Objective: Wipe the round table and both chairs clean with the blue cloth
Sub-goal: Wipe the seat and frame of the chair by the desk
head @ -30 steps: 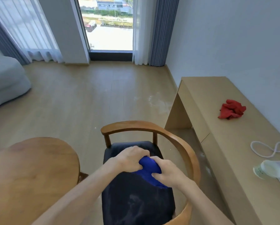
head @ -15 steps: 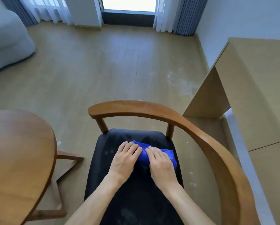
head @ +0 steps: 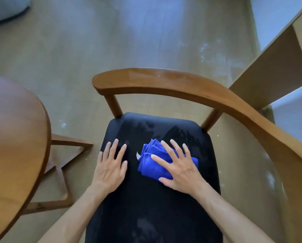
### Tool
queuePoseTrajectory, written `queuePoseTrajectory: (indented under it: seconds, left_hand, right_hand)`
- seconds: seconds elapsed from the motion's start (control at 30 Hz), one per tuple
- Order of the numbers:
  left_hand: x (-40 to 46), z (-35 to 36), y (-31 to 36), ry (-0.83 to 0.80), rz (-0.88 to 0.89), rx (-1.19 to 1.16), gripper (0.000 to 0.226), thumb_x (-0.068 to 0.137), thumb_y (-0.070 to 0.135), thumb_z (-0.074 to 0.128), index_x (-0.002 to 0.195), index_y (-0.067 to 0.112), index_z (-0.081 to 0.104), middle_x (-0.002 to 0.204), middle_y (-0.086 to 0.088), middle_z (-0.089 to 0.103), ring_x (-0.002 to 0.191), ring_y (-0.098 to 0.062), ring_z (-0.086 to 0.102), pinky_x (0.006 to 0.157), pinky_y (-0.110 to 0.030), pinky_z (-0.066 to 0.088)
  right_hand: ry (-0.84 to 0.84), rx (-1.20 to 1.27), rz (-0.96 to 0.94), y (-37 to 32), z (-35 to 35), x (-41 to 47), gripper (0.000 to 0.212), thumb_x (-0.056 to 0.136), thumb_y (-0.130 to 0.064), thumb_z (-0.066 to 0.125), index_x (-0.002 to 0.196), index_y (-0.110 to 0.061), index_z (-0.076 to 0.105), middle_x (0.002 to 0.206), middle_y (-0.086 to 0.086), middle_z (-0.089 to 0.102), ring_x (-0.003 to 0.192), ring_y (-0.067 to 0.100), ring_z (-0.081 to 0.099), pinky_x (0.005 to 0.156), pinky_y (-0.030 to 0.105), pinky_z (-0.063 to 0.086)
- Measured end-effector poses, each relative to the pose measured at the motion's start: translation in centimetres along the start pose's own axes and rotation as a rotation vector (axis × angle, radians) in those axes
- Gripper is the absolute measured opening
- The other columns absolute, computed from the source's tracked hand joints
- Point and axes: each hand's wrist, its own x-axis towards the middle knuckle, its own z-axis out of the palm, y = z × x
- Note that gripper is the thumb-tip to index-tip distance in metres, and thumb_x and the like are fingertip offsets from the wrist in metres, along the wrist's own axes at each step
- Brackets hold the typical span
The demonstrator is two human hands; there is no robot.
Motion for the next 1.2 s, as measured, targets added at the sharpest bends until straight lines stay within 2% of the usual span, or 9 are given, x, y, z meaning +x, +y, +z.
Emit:
queuePoseTrajectory:
  seconds: [0.17, 0.3, 0.4, 0.53, 0.6, 0.77, 0.93, 1.1, 1.2]
  left_hand:
    - [1.3, 1.3, -1.9, -0.022, -0.018, 0.024, 0.063, 0.092, 0.041, 0.024, 0.152, 0.020, 0.024, 0.161, -0.011, 0.006, 0.149, -0.029, 0.005, 0.119, -0.045, 0.016]
    - [1.2, 1.5, -1.6, 0.045, -0.006, -0.027, 0.066, 0.088, 0.040, 0.024, 0.142, 0.010, 0.046, 0.153, -0.021, 0.030, 0.142, -0.040, 0.028, 0.112, -0.054, 0.031]
    - [1.3, 1.9, -1.9, 0.060, -0.002, -0.028, 0.066, 0.088, 0.041, 0.024, 0.140, 0.009, 0.048, 0.152, -0.021, 0.031, 0.141, -0.043, 0.029, 0.108, -0.058, 0.033]
    - [1.6, 3.0, -1.9, 0.044, -0.055, -0.043, 0.071, 0.088, 0.049, 0.013, 0.151, 0.018, 0.026, 0.160, -0.012, 0.011, 0.148, -0.036, 0.010, 0.116, -0.055, 0.018]
    - [1.8, 3.5, -1.8, 0.061, -0.060, -0.045, 0.069, 0.090, 0.049, 0.012, 0.152, 0.019, 0.019, 0.160, -0.010, 0.005, 0.148, -0.033, 0.005, 0.118, -0.054, 0.014]
    - [2.4, 4.6, -2.2, 0.112, -0.056, -0.032, 0.063, 0.092, 0.046, 0.017, 0.151, 0.022, 0.014, 0.161, -0.012, 0.006, 0.149, -0.032, 0.004, 0.118, -0.051, 0.010]
    - [2.4, 5.5, -2.5, 0.141, -0.043, -0.012, 0.062, 0.094, 0.043, 0.021, 0.151, 0.022, 0.016, 0.161, -0.013, 0.009, 0.148, -0.034, 0.007, 0.117, -0.052, 0.012]
    - [1.9, 5.6, -2.8, 0.135, -0.025, -0.054, 0.061, 0.094, 0.041, 0.021, 0.151, 0.019, 0.026, 0.160, -0.012, 0.014, 0.148, -0.033, 0.011, 0.116, -0.054, 0.017]
    - [1.9, 5.5, -2.9, 0.145, -0.026, -0.083, 0.060, 0.094, 0.041, 0.021, 0.151, 0.021, 0.026, 0.161, -0.009, 0.012, 0.148, -0.029, 0.009, 0.117, -0.053, 0.017]
  right_hand:
    - [-0.030, -0.055, -0.057, 0.8, 2.3, 1.7, 0.079, 0.068, -0.070, 0.058, 0.139, -0.039, 0.043, 0.148, 0.013, 0.039, 0.114, 0.039, 0.052, 0.087, 0.049, 0.045]
    - [0.168, -0.004, 0.128, -1.8, 3.8, 0.8, 0.052, 0.077, -0.046, 0.063, 0.126, -0.028, 0.060, 0.126, 0.016, 0.057, 0.081, 0.033, 0.054, 0.066, 0.039, 0.043]
    - [0.228, 0.096, 0.245, -5.3, 5.3, -2.1, 0.046, 0.072, -0.029, 0.070, 0.117, -0.022, 0.066, 0.116, 0.019, 0.061, 0.071, 0.031, 0.053, 0.059, 0.036, 0.043]
    - [0.162, 0.091, -0.181, -5.5, 5.0, -7.1, 0.043, 0.075, -0.015, 0.057, 0.116, -0.027, 0.062, 0.119, 0.016, 0.057, 0.075, 0.030, 0.057, 0.064, 0.035, 0.046]
    - [0.138, 0.041, -0.247, -1.6, 3.5, -5.9, 0.046, 0.076, -0.012, 0.056, 0.119, -0.028, 0.064, 0.121, 0.016, 0.061, 0.078, 0.031, 0.059, 0.065, 0.036, 0.047]
    - [0.299, -0.011, 0.370, 5.9, 1.7, 1.7, 0.052, 0.072, -0.014, 0.075, 0.123, -0.020, 0.066, 0.127, 0.020, 0.058, 0.086, 0.042, 0.056, 0.069, 0.047, 0.050]
    - [0.391, 0.066, 0.704, 0.7, 3.6, 3.6, 0.048, 0.079, -0.018, 0.070, 0.127, -0.018, 0.062, 0.127, 0.022, 0.055, 0.082, 0.041, 0.053, 0.074, 0.046, 0.048]
    - [0.221, 0.247, 0.145, -16.3, 7.3, -2.9, 0.021, 0.087, -0.022, 0.054, 0.097, -0.035, 0.067, 0.111, 0.013, 0.065, 0.061, 0.025, 0.050, 0.055, 0.030, 0.042]
    - [0.216, 0.225, -0.120, -14.6, 7.2, -4.0, 0.017, 0.084, -0.023, 0.058, 0.091, -0.038, 0.063, 0.106, 0.005, 0.057, 0.057, 0.021, 0.045, 0.050, 0.028, 0.039]
